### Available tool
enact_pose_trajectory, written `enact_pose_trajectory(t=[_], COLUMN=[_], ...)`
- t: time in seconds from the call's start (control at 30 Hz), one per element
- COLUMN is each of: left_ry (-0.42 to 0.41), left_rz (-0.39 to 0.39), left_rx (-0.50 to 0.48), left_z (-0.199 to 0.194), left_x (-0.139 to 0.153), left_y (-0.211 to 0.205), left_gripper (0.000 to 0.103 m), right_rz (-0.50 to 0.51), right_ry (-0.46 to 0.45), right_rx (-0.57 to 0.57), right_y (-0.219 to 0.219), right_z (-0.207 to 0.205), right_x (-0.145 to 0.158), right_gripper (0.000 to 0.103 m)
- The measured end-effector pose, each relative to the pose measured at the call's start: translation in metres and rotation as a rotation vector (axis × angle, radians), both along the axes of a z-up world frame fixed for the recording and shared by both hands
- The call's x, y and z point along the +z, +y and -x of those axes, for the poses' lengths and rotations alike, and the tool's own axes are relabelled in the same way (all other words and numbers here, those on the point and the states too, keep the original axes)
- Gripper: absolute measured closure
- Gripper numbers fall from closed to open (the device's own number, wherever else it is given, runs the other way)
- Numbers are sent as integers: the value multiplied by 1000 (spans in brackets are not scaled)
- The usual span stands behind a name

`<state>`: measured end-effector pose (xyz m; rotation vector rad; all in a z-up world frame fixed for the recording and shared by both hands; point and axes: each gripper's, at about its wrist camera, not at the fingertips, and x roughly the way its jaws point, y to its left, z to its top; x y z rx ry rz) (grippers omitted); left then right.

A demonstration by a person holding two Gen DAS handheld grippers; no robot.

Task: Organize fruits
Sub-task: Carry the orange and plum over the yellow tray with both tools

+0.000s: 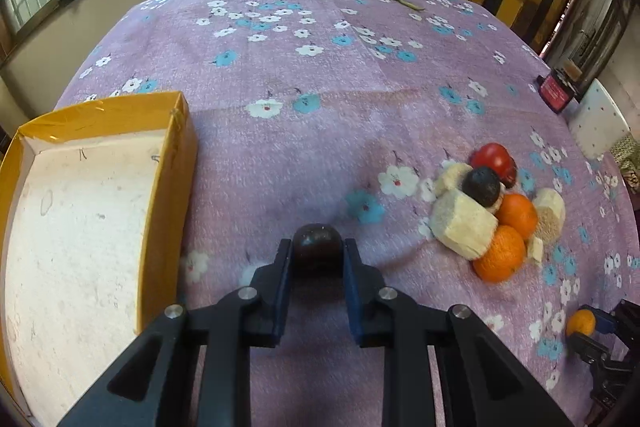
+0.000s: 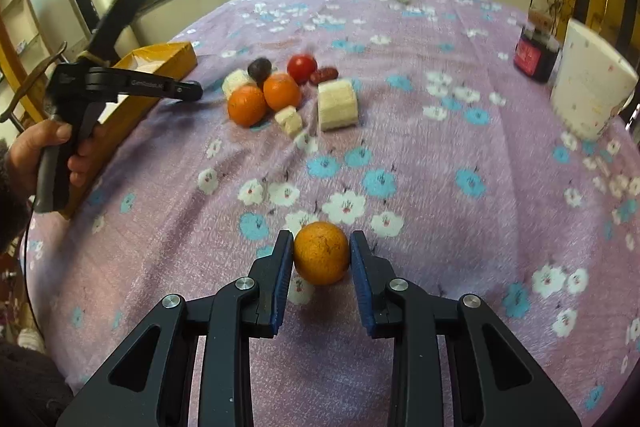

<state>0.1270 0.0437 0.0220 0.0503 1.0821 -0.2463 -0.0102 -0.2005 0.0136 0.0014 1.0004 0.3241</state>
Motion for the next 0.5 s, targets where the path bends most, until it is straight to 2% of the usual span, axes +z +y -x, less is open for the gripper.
enact_pose_trajectory(t=[0.13, 0.27, 0.5], left_ry=[-18, -10, 16], left_rz=[46, 82, 156], left_rx=[-30, -57, -71], left_z=[25, 55, 95], left_x=[9, 11, 12], left_y=[-4, -7, -6], left_gripper=[77, 77, 77], right_rz=[18, -18, 6], right_ry=[-20, -16, -77], right_rx=[-5, -17, -31], right_y=[3, 1, 13], right_z=[3, 4, 22], right_x=[-1, 0, 24], right_gripper=[76, 76, 76])
